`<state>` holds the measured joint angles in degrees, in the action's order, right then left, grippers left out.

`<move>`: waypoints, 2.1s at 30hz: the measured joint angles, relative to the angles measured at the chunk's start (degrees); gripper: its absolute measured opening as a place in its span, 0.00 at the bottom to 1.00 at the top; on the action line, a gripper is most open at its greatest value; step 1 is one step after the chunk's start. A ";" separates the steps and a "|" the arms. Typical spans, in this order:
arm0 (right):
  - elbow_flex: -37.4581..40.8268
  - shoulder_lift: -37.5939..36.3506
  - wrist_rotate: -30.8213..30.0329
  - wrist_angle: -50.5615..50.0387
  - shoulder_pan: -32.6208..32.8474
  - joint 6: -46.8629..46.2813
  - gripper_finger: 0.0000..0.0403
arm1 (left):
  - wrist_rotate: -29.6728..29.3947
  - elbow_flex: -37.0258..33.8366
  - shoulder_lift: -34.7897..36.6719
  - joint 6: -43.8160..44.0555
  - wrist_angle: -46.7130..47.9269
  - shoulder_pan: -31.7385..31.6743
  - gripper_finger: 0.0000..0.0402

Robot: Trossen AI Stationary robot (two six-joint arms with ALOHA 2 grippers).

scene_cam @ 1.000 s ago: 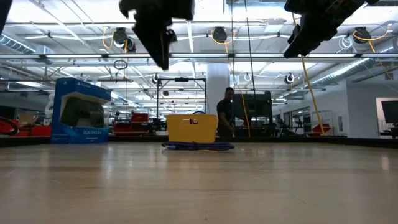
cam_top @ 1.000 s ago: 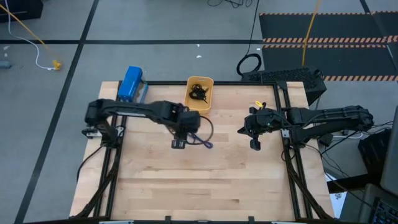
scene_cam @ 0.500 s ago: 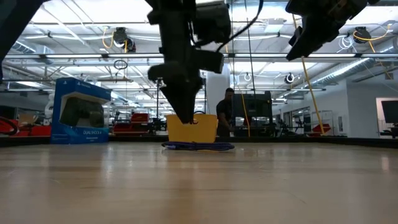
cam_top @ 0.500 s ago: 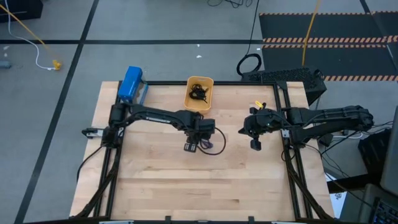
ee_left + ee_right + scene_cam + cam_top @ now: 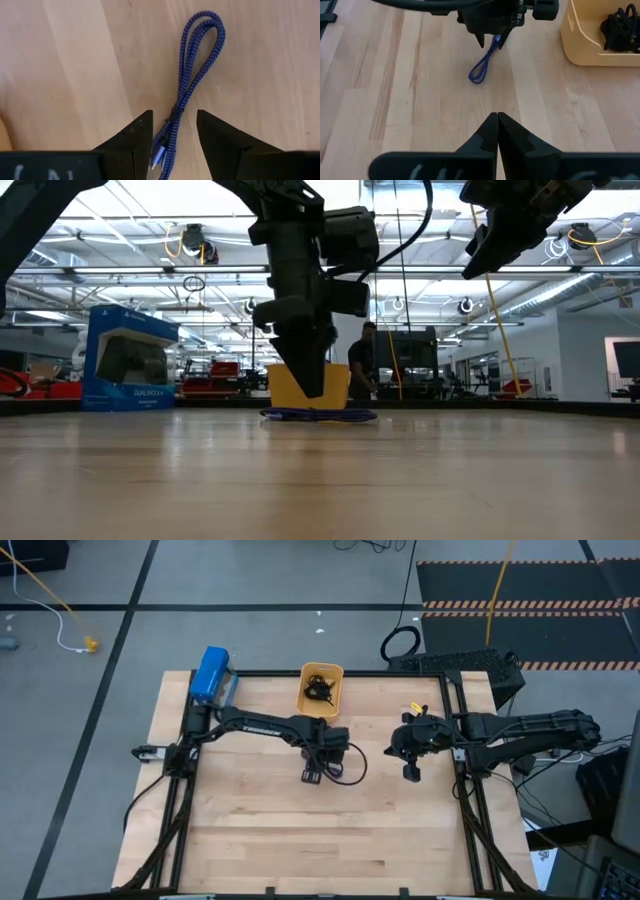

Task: Pick and place USB-C Cables
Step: Put the violet charger cable into the yellow bin

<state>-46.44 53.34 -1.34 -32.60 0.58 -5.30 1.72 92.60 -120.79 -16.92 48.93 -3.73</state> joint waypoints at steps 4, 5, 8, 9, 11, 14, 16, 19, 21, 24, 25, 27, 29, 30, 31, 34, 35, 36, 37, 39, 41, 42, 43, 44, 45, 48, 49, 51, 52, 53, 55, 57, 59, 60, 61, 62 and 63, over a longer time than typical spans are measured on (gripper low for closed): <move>0.00 0.00 0.00 -0.15 0.02 -0.02 0.00 | 0.00 -2.04 -0.07 -1.01 -3.82 0.00 0.39; 0.00 0.00 0.00 -0.26 0.02 -0.11 0.00 | 0.01 -2.60 -0.10 -1.06 -4.77 0.00 0.39; 0.00 0.00 0.00 -0.68 0.02 -0.95 0.00 | 0.00 -3.81 -0.14 -1.01 -5.92 -0.04 0.39; 0.00 0.00 -0.01 -0.86 0.02 -1.01 0.00 | 0.00 -4.21 -0.13 -1.05 -6.41 -0.06 0.39; 0.00 0.00 0.00 -0.76 0.02 -1.09 0.00 | 0.00 -5.08 -0.13 -1.06 -6.45 -0.07 0.39; 0.00 0.00 -0.02 -0.76 0.02 -1.07 0.00 | 0.00 -6.00 -0.12 -0.99 -6.56 -0.07 0.39; 0.00 0.00 -0.02 -0.71 0.02 -1.07 0.00 | 0.02 -6.49 -0.12 -0.97 -6.90 -0.07 0.39; 0.00 0.00 -0.02 -0.70 0.02 -1.07 0.00 | 0.04 -7.81 0.12 -0.97 -8.80 -0.07 0.39; 0.00 0.00 -0.02 -0.70 0.02 -1.07 0.00 | 0.12 -8.57 0.26 -0.97 -9.87 -0.07 0.39; 0.00 0.00 -0.02 -0.70 0.02 -1.07 0.00 | 0.26 -8.95 0.28 -0.93 -10.18 -0.07 0.37; 0.00 0.00 -0.02 -0.70 0.02 -1.07 0.00 | 0.32 -8.97 0.28 -0.92 -10.21 -0.07 0.36; 0.00 0.00 -0.02 -0.70 0.02 -1.04 0.00 | 0.30 -8.98 0.28 -0.83 -10.17 -0.03 0.31; 0.00 0.00 -0.02 -0.68 0.02 -0.98 0.00 | 0.39 -9.03 0.26 -0.63 -10.14 0.00 0.25; 0.00 0.00 -0.02 -0.70 0.02 -0.94 0.00 | 0.44 -9.03 0.26 -0.60 -10.12 0.00 0.22; 0.00 0.00 -0.02 -0.70 0.02 -0.94 0.00 | 0.46 -9.03 0.23 -0.57 -10.10 0.00 0.19; 0.00 0.00 -0.02 -0.70 0.02 -0.92 0.00 | 0.46 -9.03 0.19 -0.57 -10.17 0.04 0.12; 0.00 0.00 -0.02 -0.70 0.02 -0.92 0.00 | 0.46 -9.03 0.19 -0.50 -10.21 0.04 0.10; 0.00 -0.01 -0.02 -0.70 0.02 -0.91 0.00 | 0.44 -9.03 0.19 -0.35 -10.21 0.02 0.08; 0.00 0.00 -0.02 -0.70 0.02 -0.90 0.00 | 0.42 -9.03 0.17 -0.25 -10.21 0.02 0.07; 0.00 0.00 -0.02 -0.69 0.02 -0.90 0.00 | 0.39 -9.03 0.15 0.28 -10.21 0.02 0.06; 0.00 0.00 -0.02 -0.68 0.02 -0.90 0.00 | 0.37 -9.03 0.14 0.85 -10.14 0.02 0.06; 0.00 -0.01 -0.02 -0.70 0.02 -0.89 0.00 | 0.35 -8.99 0.12 0.91 -9.99 0.06 0.07; 0.00 -0.02 -0.02 -0.69 0.02 -0.82 0.00 | 0.29 -8.80 0.11 0.91 -9.59 0.18 0.08; 0.00 0.00 -0.02 -0.68 0.02 -0.56 0.00 | 0.03 -8.63 0.38 0.93 -8.81 0.36 0.08; 0.00 0.00 -0.04 -0.69 0.02 -0.26 0.00 | -0.26 -8.62 0.49 0.93 -8.43 0.54 0.09; 0.00 0.00 -0.04 -0.69 0.02 -0.02 0.00 | -0.74 -7.69 1.22 0.93 -5.28 0.76 0.08; 0.02 -0.01 -0.04 -0.74 0.02 -0.02 0.00 | -0.94 -7.28 1.58 0.93 -3.06 0.74 0.07; 0.02 -0.02 -0.04 -0.68 0.02 0.00 0.00 | -0.98 -5.90 2.81 0.93 -1.31 0.74 0.06; 0.02 -0.02 -0.04 -0.81 0.02 0.00 0.00 | -0.99 -5.31 3.60 0.93 -0.74 0.74 0.06; 0.04 -0.02 -0.04 -0.83 0.02 0.00 0.00 | -0.96 -4.91 4.60 0.93 0.33 0.65 0.06; 0.04 -0.04 -0.04 -0.79 0.01 0.00 0.00 | -1.20 -4.61 6.12 0.92 2.32 0.46 0.06; 0.04 -0.03 -0.04 -0.84 0.02 0.00 0.00 | -1.32 -4.57 7.96 0.91 2.35 0.18 0.07; 0.04 -0.04 -0.04 -0.83 0.02 0.00 0.00 | -1.89 -4.45 10.50 0.66 2.42 -0.20 0.08; 0.04 -0.02 -0.04 -0.85 0.02 0.00 0.00 | -1.98 -4.31 11.90 0.48 2.38 -0.40 0.08; 0.04 -0.02 -0.04 -0.88 0.02 0.00 0.00 | -2.00 -4.26 13.26 0.45 2.36 -0.67 0.08; 0.04 -0.04 -0.04 -0.87 0.00 0.00 0.00 | -2.01 -4.26 14.36 0.45 2.40 -0.96 0.08; 0.04 -0.04 -0.04 -0.85 0.02 0.00 0.00 | -2.01 -4.26 15.57 0.45 2.35 -1.30 0.08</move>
<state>-46.39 53.30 -1.39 -33.45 0.60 -5.30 -0.30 88.33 -105.21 -16.47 51.28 -5.03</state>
